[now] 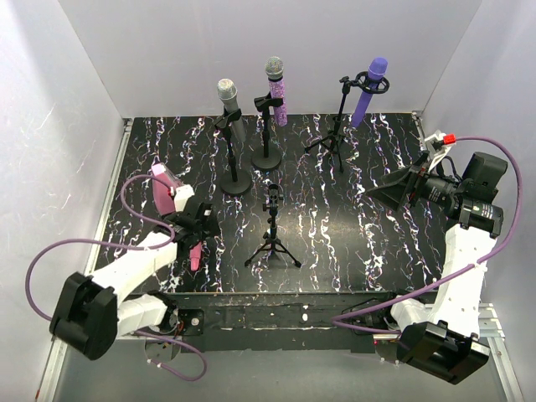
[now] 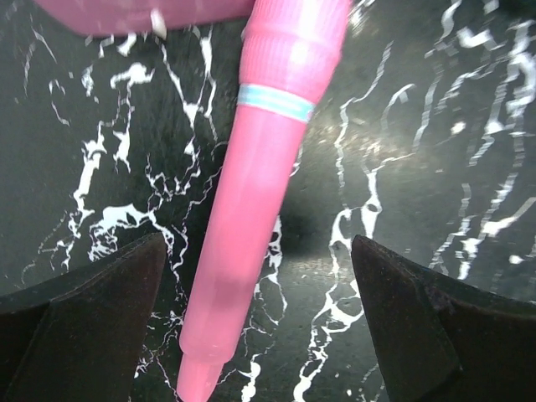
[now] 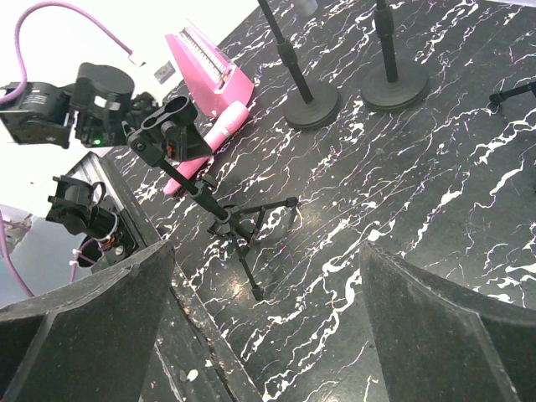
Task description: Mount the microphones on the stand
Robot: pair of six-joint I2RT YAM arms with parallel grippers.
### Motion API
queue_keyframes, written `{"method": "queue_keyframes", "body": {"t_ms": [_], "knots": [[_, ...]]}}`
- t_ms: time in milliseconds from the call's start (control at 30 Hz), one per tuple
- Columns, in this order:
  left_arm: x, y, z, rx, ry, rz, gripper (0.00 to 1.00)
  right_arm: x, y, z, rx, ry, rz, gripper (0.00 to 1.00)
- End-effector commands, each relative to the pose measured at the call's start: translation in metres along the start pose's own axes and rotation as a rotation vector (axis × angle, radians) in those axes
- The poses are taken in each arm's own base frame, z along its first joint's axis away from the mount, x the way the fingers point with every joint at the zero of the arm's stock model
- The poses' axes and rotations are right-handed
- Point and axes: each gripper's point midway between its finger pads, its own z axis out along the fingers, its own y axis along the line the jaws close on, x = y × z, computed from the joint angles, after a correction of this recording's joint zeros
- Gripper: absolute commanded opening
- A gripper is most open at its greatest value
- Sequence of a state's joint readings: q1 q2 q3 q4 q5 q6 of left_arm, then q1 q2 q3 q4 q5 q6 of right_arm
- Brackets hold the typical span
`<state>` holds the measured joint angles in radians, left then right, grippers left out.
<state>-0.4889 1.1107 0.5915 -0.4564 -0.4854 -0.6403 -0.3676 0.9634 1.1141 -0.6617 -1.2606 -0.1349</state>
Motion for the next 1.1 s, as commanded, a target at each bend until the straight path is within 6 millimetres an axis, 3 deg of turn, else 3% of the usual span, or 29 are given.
{"method": "queue_keyframes", "body": {"t_ms": [0, 267, 400, 567, 633, 800, 900, 1067], "knots": [[0.006, -0.003, 0.008, -0.032, 0.078, -0.077, 0.92, -0.004, 0.004, -0.001, -0.019, -0.011, -0.036, 0.98], [0.028, -0.006, 0.024, -0.082, 0.183, -0.096, 0.79, -0.004, 0.005, -0.001, -0.019, -0.010, -0.042, 0.98], [0.040, -0.009, 0.027, -0.080, 0.229, -0.111, 0.60, -0.004, 0.007, -0.001, -0.022, -0.009, -0.044, 0.98], [0.047, -0.007, 0.027, -0.080, 0.246, -0.118, 0.45, -0.005, 0.009, -0.002, -0.025, -0.011, -0.048, 0.98], [0.049, -0.008, 0.026, -0.067, 0.250, -0.119, 0.35, -0.006, 0.009, -0.002, -0.030, -0.011, -0.048, 0.98], [0.041, -0.017, 0.016, 0.005, 0.242, -0.119, 0.06, -0.006, 0.010, -0.002, -0.030, -0.012, -0.051, 0.98], [0.028, -0.026, 0.003, 0.078, 0.215, -0.130, 0.00, -0.006, 0.010, -0.002, -0.031, -0.011, -0.048, 0.98], [0.007, -0.042, -0.028, 0.243, 0.164, -0.127, 0.00, -0.006, 0.010, -0.002, -0.037, -0.011, -0.047, 0.97]]}}
